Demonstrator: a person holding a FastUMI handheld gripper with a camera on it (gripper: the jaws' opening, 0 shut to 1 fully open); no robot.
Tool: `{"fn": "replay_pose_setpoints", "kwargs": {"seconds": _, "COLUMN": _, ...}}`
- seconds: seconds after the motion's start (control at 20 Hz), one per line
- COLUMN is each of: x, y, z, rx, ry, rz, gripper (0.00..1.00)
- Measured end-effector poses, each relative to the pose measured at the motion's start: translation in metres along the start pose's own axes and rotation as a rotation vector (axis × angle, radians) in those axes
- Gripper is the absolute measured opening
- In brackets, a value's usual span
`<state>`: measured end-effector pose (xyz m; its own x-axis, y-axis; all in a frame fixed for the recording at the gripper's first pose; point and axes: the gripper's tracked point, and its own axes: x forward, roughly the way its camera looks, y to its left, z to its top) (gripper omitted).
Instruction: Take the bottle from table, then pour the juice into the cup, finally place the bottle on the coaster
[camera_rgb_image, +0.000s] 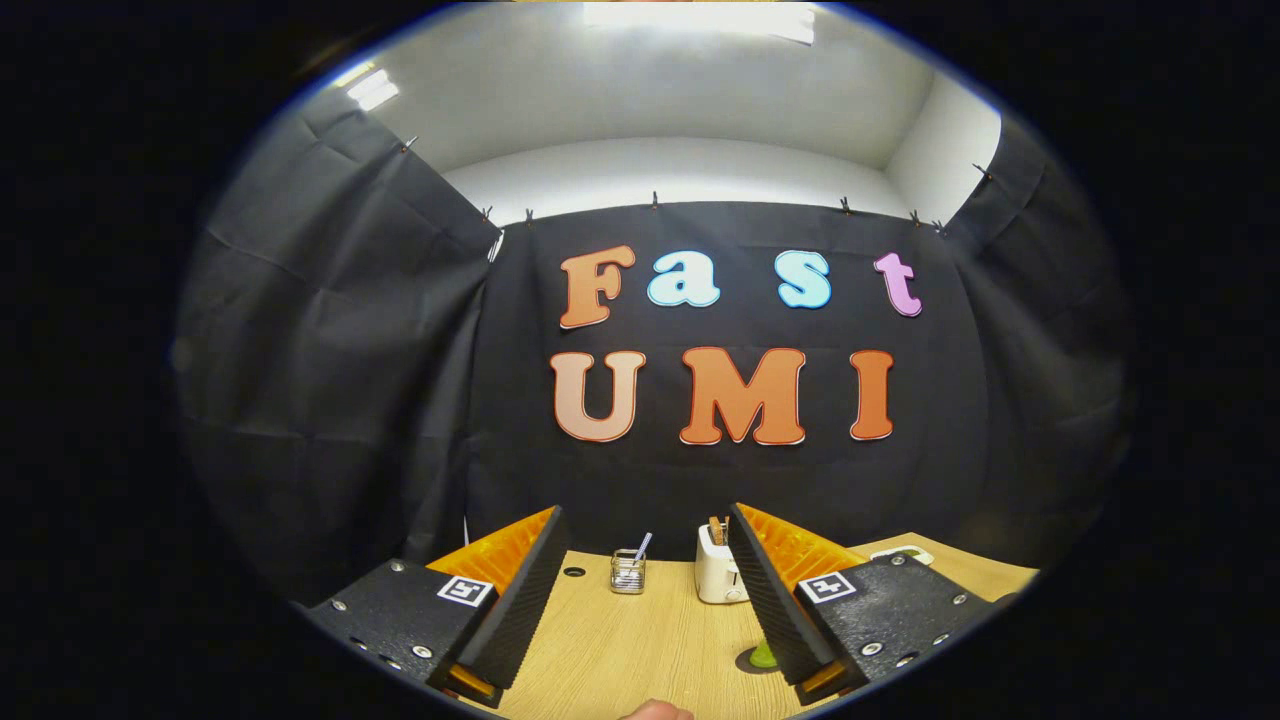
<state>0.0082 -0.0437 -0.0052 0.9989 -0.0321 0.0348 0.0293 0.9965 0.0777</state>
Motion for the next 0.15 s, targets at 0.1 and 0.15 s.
{"fn": "replay_pose_setpoints", "kwargs": {"seconds": 0.1, "x": 0.0001, "y": 0.0002, "z": -0.001, "rx": -0.001, "ry": 0.0, "rz": 0.002, "gripper": 0.95}}
{"fn": "replay_pose_setpoints", "kwargs": {"seconds": 0.15, "x": 0.0007, "y": 0.0009, "z": -0.0008, "rx": 0.002, "ry": -0.002, "rz": 0.006, "gripper": 0.95}}
